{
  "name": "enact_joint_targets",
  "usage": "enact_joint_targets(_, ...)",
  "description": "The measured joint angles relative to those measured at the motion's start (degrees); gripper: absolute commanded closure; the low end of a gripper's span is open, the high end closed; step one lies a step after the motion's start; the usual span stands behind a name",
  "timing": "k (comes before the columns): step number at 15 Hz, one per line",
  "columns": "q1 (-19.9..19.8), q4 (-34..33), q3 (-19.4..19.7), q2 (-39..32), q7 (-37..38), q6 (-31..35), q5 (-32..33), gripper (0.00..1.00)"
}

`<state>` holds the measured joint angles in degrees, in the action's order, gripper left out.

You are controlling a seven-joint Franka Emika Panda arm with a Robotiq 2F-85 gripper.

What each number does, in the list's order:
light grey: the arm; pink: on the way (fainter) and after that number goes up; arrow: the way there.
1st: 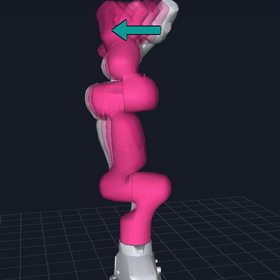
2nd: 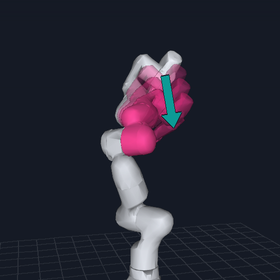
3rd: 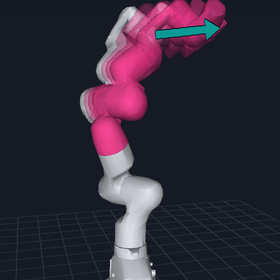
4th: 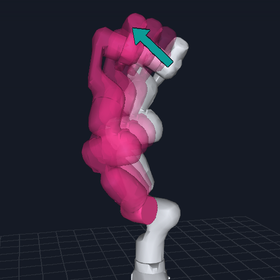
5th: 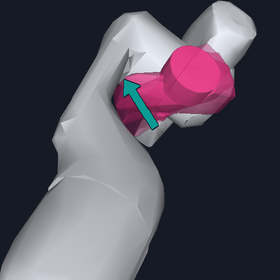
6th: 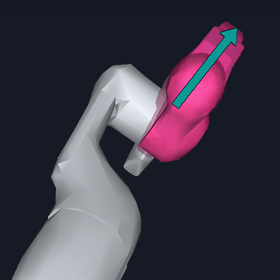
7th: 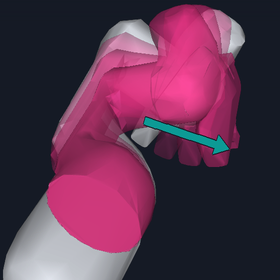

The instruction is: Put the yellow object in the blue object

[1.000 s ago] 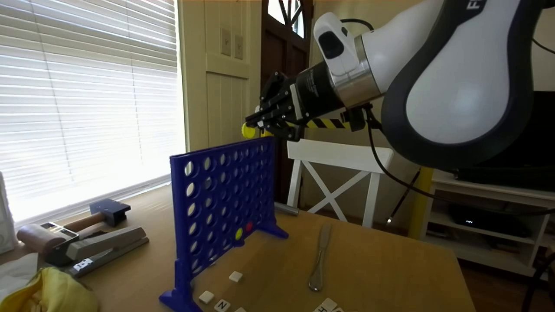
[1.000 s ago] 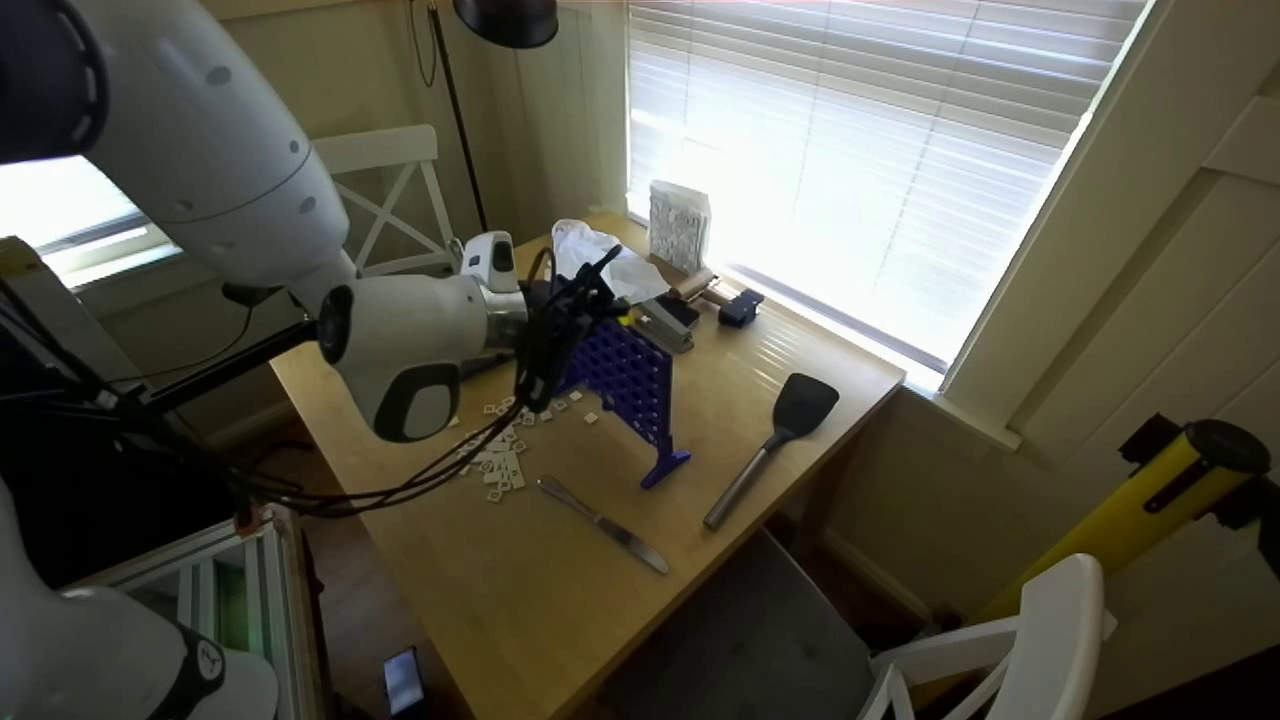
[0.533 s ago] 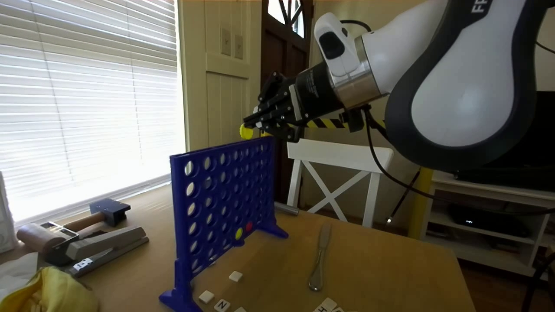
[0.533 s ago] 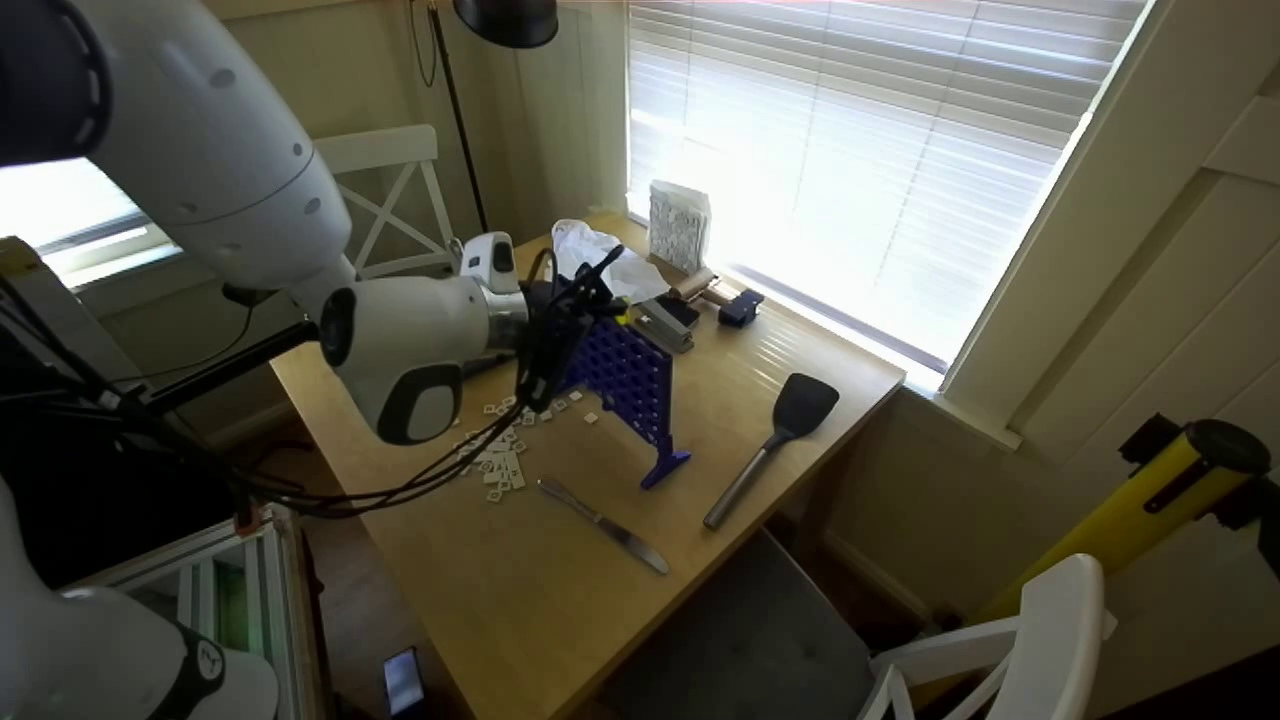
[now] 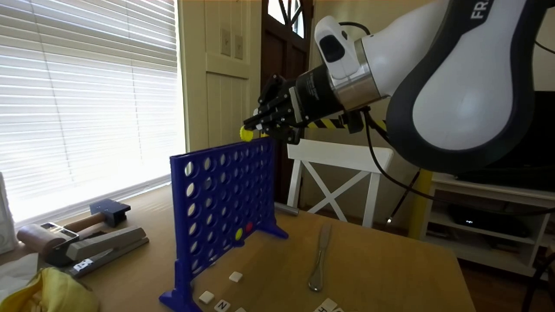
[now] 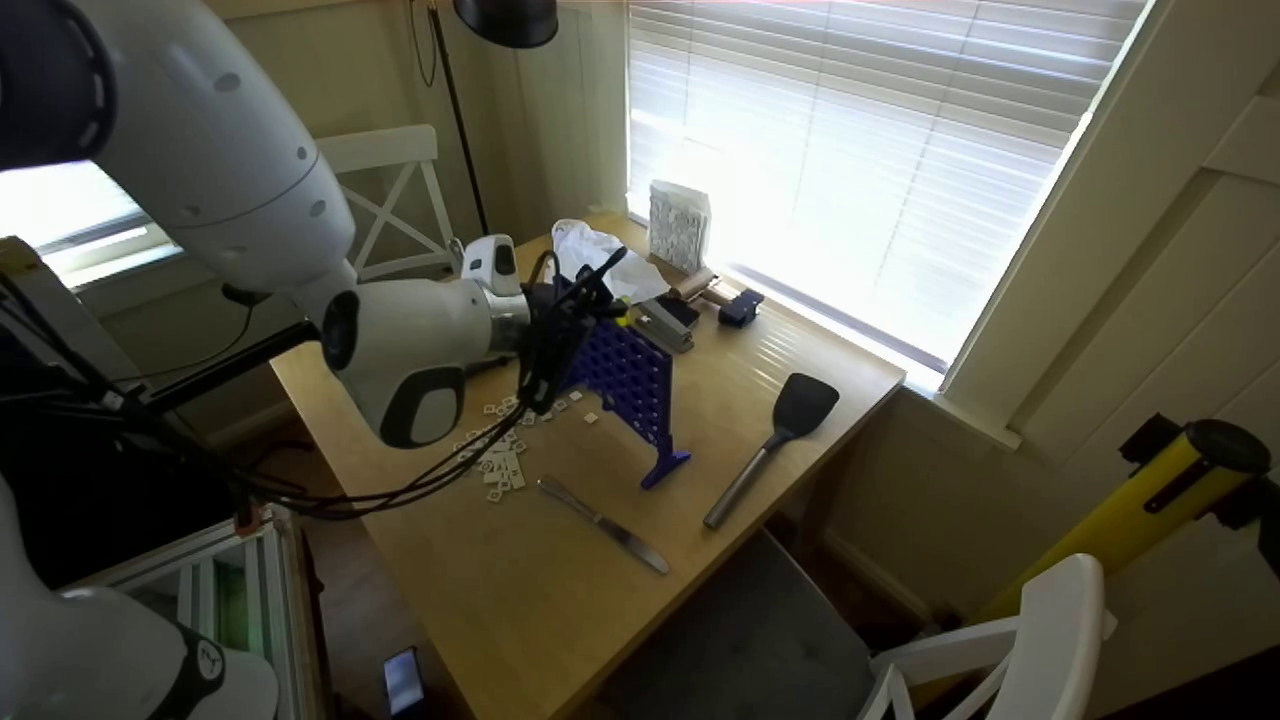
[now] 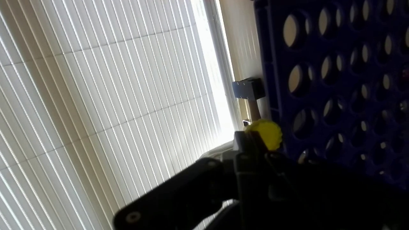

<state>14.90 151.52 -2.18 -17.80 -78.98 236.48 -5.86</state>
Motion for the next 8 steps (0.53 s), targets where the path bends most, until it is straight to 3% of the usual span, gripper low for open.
enact_joint_targets(8,-0.5,0.0,0.1,-0.4,0.1,1.1,1.3,0.99)
